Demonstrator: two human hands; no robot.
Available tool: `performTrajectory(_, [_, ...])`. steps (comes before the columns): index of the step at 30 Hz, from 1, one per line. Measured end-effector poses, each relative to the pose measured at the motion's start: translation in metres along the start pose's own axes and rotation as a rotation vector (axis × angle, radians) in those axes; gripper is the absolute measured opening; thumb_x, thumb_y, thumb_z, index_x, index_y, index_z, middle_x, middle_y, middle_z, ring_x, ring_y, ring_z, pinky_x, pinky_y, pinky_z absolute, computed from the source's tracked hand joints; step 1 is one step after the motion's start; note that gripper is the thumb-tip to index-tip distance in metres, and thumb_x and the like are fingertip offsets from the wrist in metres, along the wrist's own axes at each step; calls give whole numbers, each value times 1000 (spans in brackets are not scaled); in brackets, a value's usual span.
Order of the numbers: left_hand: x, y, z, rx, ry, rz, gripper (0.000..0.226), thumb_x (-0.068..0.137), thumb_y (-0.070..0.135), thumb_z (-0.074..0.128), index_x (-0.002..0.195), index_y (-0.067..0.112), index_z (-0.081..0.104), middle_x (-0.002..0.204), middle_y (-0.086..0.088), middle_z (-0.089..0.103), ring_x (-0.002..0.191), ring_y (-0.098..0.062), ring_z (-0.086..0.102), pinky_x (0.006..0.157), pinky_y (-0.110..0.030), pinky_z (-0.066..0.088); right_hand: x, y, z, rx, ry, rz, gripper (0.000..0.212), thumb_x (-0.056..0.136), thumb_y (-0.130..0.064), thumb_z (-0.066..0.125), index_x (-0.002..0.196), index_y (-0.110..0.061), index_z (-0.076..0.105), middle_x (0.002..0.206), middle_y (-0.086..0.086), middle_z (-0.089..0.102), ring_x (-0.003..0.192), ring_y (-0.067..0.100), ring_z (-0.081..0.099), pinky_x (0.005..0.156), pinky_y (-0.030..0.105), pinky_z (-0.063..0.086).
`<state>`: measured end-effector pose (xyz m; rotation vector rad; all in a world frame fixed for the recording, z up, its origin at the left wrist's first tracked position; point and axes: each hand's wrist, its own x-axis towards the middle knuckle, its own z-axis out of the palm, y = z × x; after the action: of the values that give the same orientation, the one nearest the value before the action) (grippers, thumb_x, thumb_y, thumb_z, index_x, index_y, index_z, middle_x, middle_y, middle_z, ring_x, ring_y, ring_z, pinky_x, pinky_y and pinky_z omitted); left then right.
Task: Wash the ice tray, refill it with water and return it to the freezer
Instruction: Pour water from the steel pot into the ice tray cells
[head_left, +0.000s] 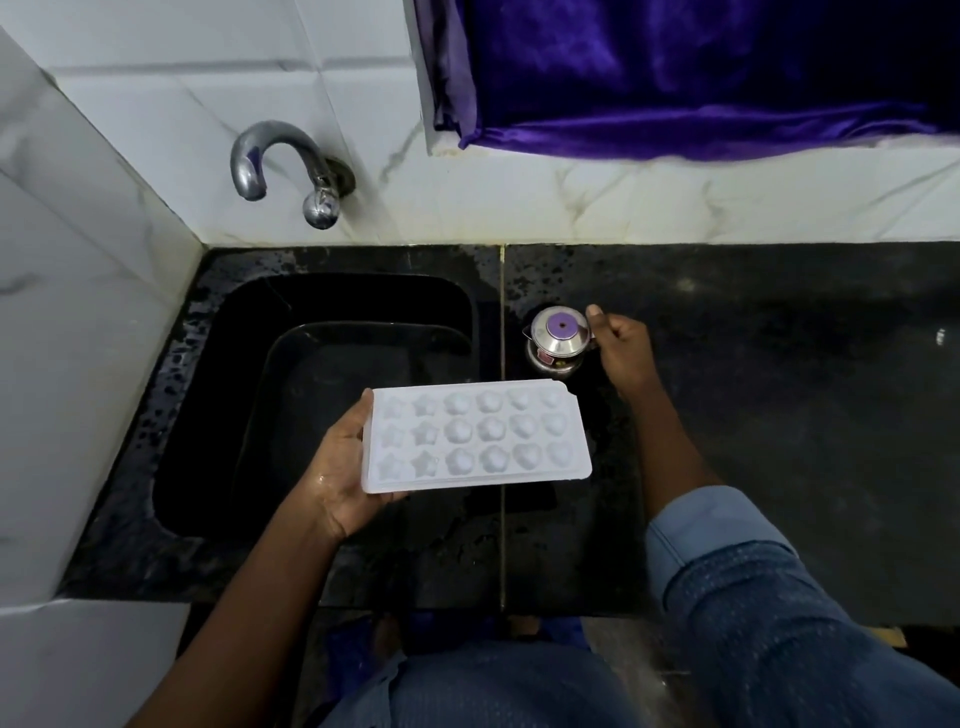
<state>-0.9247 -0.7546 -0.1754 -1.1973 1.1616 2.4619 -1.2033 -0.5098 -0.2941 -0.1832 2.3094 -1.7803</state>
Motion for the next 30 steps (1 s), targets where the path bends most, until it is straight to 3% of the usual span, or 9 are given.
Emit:
performTrajectory(4, [-8, -6, 3, -33, -18, -2, 70, 107, 64, 38, 141, 10, 65, 138, -18, 71, 123, -39, 71, 96, -55, 61, 1, -11, -8, -49, -75, 65, 55, 105, -45, 62, 65, -7, 57, 62, 7, 50, 52, 10, 40, 51, 24, 33])
performTrajectory(10, [-16, -2, 2, -19, -21, 43, 70, 106, 65, 39, 144, 11, 63, 142, -17, 69, 126, -39, 69, 99, -54, 61, -2, -25, -11, 20, -149, 173, 52, 106, -39, 61, 61, -16, 53, 58, 4, 42, 43, 9, 31, 43, 21, 24])
performTrajectory(13, [-22, 6, 0, -37, -50, 60, 68, 107, 62, 38, 140, 10, 66, 139, -17, 70, 120, -38, 72, 89, -51, 65, -8, -34, -11, 38, -138, 147, 54, 107, -38, 61, 58, -18, 49, 57, 4, 37, 42, 8, 27, 42, 21, 21])
performTrajectory(17, [-28, 17, -5, -56, -58, 72, 69, 106, 62, 41, 135, 7, 72, 141, -19, 68, 122, -39, 71, 92, -54, 64, -14, -51, -25, 49, -96, 123, 52, 105, -42, 62, 59, -19, 55, 60, 7, 38, 45, 11, 30, 43, 21, 23])
performTrajectory(22, [-42, 30, -10, -129, -104, 66, 70, 104, 64, 42, 125, 8, 77, 139, -20, 70, 116, -40, 74, 81, -56, 66, -23, -96, -47, 143, -88, 22, 51, 103, -37, 67, 70, -1, 53, 54, 3, 28, 44, 11, 21, 45, 24, 15])
performTrajectory(24, [-46, 35, -10, -144, -124, 74, 72, 104, 66, 40, 121, 9, 81, 138, -20, 70, 114, -39, 75, 80, -56, 66, -31, -122, -53, 176, -76, -8, 51, 100, -35, 70, 60, -11, 48, 49, -2, 30, 43, 11, 21, 48, 29, 12])
performTrajectory(26, [-50, 41, -7, -148, -145, 94, 73, 104, 66, 39, 116, 9, 83, 136, -20, 71, 111, -38, 76, 80, -56, 66, -43, -149, -58, 198, -62, -40, 52, 101, -28, 68, 54, -21, 48, 45, -6, 35, 41, 9, 24, 46, 26, 15])
performTrajectory(30, [-59, 49, -4, -152, -174, 129, 72, 102, 67, 40, 116, 12, 83, 137, -17, 71, 114, -36, 75, 83, -56, 65, -62, -187, -65, 277, -82, -85, 51, 105, -16, 61, 54, -19, 60, 44, -9, 46, 38, 5, 36, 41, 18, 29])
